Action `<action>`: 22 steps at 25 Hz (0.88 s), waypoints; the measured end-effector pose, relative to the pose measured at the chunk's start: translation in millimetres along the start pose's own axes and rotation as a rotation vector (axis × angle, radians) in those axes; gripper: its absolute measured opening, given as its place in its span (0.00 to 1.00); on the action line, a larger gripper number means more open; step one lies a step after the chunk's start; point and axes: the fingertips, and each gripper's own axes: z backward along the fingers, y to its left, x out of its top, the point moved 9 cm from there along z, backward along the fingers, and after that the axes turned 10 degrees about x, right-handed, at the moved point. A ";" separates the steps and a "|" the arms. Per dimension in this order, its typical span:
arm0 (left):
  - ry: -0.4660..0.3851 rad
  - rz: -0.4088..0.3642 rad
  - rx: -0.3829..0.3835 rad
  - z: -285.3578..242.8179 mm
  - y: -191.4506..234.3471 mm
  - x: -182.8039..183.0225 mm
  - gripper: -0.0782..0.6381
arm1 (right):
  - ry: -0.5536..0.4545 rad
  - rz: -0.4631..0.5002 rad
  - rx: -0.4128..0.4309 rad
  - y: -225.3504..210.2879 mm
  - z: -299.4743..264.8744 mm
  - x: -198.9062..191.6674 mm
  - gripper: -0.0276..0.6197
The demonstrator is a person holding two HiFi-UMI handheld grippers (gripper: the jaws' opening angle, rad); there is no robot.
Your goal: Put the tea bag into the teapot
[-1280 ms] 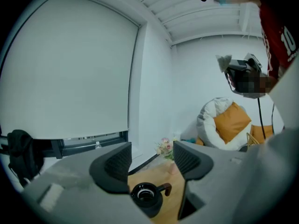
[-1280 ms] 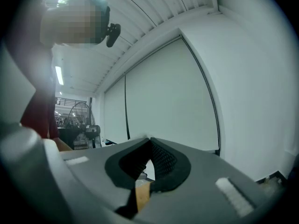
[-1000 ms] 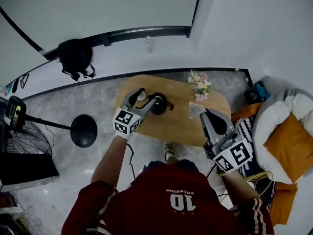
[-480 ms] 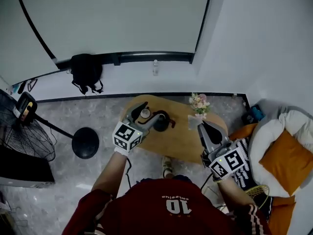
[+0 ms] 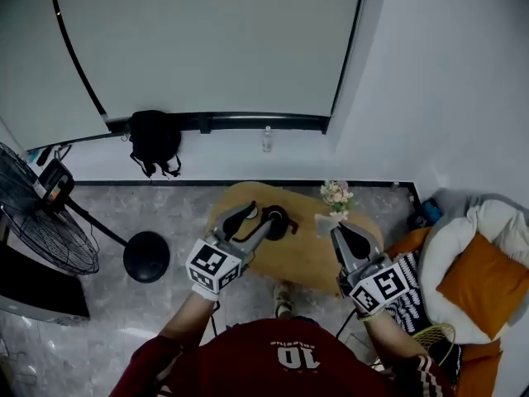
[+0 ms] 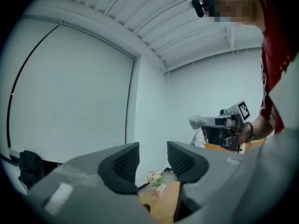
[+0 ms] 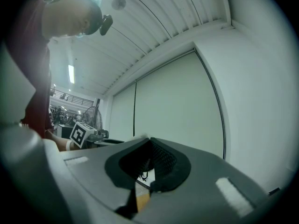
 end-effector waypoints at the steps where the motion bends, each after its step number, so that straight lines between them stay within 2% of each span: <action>1: -0.003 -0.004 0.003 3.3 -2.4 2.7 0.37 | 0.000 0.001 0.000 1.8 1.0 -0.1 0.04; 5: -0.018 -0.017 0.020 10.7 -7.0 13.1 0.23 | 0.002 0.004 -0.003 5.2 4.1 0.7 0.04; 7: -0.030 -0.020 0.020 12.3 -7.6 18.5 0.11 | 0.001 0.006 -0.006 4.7 4.7 1.6 0.04; 22: -0.060 0.014 0.053 17.6 1.7 20.6 0.11 | 0.015 -0.009 0.004 -13.0 -9.5 -11.0 0.04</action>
